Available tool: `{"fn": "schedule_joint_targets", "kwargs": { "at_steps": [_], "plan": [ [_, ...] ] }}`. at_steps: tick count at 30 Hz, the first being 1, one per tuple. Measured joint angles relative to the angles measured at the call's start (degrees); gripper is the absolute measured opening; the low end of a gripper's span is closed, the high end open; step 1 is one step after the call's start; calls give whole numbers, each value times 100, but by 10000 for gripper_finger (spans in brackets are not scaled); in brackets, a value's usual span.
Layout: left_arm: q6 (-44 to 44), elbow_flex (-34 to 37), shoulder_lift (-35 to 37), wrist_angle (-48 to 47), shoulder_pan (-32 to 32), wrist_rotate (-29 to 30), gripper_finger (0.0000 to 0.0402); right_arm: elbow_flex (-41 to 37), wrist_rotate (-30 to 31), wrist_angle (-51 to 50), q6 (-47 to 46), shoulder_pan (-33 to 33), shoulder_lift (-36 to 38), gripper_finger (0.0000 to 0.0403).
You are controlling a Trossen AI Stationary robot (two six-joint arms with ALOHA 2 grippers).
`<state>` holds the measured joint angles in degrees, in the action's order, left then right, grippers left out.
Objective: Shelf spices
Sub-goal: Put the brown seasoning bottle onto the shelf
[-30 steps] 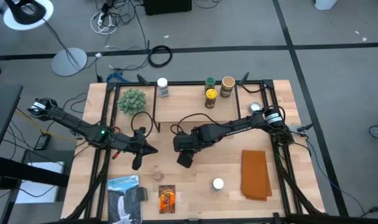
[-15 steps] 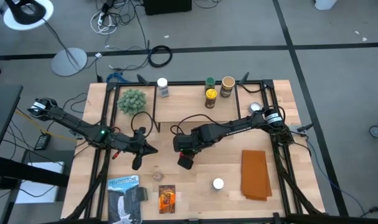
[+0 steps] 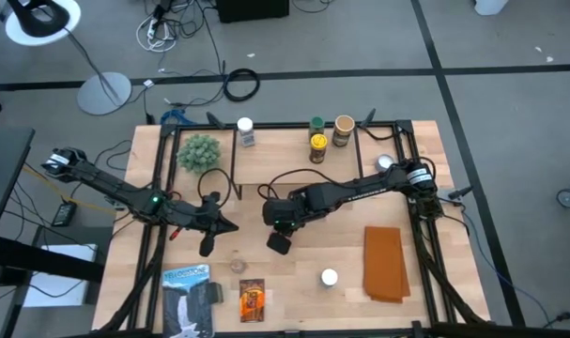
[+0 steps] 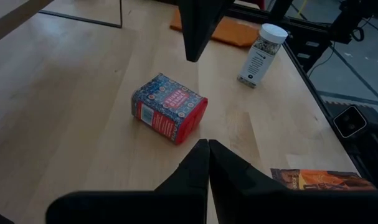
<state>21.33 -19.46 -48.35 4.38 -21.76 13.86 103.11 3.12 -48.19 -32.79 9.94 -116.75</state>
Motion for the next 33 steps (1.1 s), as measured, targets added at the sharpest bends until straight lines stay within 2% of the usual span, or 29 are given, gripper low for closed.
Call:
{"fn": "schedule_joint_targets", "kwargs": {
  "at_steps": [18,28,33],
  "plan": [
    [5,0,2,2,0,0,15,-12,48,706,216,176,-22,4],
    [3,0,2,2,-1,1,15,-674,26,2433,832,333,-24,6],
    [1,0,2,0,0,1,15,-1161,24,3582,1303,427,-24,28]
  ]
}}
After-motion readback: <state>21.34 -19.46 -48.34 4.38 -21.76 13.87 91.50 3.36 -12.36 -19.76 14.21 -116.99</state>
